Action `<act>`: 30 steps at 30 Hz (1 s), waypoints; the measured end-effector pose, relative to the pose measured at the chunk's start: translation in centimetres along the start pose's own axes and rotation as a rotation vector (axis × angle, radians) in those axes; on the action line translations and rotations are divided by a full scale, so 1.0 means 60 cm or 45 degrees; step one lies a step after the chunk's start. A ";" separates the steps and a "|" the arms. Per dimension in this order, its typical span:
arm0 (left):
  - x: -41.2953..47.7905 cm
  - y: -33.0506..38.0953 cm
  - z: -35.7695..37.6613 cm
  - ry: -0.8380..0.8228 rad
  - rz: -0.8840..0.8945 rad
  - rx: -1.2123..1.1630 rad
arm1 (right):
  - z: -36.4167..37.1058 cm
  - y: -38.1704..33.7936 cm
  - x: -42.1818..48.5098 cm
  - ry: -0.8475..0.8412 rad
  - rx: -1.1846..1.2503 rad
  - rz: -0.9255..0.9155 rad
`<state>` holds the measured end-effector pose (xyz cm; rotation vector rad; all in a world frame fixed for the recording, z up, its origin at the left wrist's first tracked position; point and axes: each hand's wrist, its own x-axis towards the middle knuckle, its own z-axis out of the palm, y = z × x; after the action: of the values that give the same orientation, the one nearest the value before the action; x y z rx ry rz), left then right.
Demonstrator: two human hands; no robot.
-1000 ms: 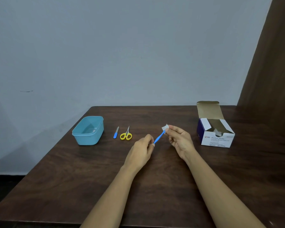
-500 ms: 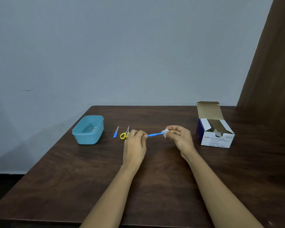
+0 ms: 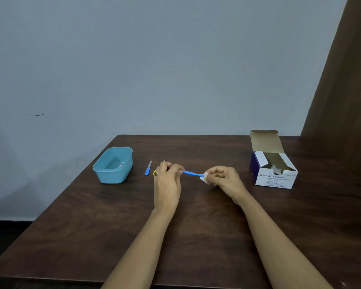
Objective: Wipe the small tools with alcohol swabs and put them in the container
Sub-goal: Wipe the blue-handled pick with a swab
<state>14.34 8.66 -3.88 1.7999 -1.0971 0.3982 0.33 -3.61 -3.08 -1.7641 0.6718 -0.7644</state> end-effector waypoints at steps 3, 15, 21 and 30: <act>-0.001 -0.002 0.002 0.017 0.019 0.023 | 0.003 0.004 0.000 -0.014 -0.057 -0.048; -0.007 0.014 0.001 -0.055 0.051 0.026 | 0.014 0.003 0.010 0.353 0.242 -0.039; -0.017 0.027 0.008 -0.295 0.108 -0.129 | 0.014 0.007 0.018 0.537 0.409 0.133; -0.024 0.039 0.008 -0.444 0.117 -0.143 | 0.018 0.013 0.024 0.501 0.501 0.243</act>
<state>11.58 8.67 -3.77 1.7630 -1.4172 0.0728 2.02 -4.27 -3.84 -1.1846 0.8690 -1.0432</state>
